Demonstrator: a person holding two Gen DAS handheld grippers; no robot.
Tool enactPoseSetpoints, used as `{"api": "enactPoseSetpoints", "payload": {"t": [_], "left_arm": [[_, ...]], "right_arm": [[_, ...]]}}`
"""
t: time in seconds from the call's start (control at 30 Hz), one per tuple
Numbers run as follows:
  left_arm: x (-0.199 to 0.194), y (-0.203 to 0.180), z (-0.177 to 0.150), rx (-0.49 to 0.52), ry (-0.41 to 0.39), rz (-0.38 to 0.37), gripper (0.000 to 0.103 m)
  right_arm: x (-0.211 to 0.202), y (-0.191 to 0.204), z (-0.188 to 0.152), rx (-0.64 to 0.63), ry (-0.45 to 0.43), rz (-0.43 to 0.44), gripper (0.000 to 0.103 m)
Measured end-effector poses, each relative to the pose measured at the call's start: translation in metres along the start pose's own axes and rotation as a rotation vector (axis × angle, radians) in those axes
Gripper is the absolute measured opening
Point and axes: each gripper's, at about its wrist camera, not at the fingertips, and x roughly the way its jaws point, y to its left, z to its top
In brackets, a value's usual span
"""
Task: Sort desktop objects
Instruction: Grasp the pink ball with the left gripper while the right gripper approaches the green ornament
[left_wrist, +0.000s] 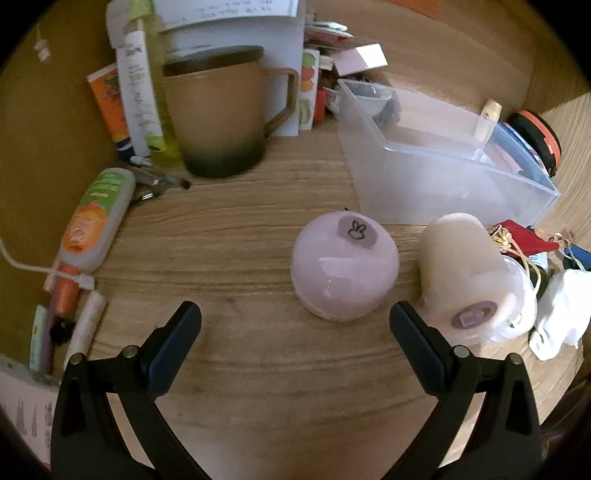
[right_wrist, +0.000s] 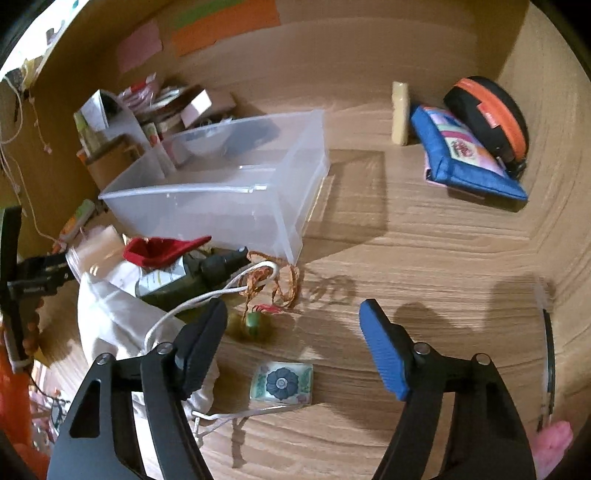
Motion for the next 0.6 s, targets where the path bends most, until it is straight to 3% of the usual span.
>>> {"api": "enactPoseSetpoints", "payload": {"t": [0.1,0.27,0.6], "left_arm": [[0.004,-0.002,0.007,0.014,0.010,0.007,0.103],[0.009,-0.004,0.017,0.033,0.028,0.005,0.103],[0.025,-0.007,0.025,0.037,0.054,0.025,0.103]], "right_arm": [[0.006,0.004,0.001,-0.039,0.025,-0.003,0.059],[0.016,0.010,0.003,-0.084,0.064,0.007,0.054],[0.014,0.028,0.004,-0.193,0.057,-0.016,0.039]]}}
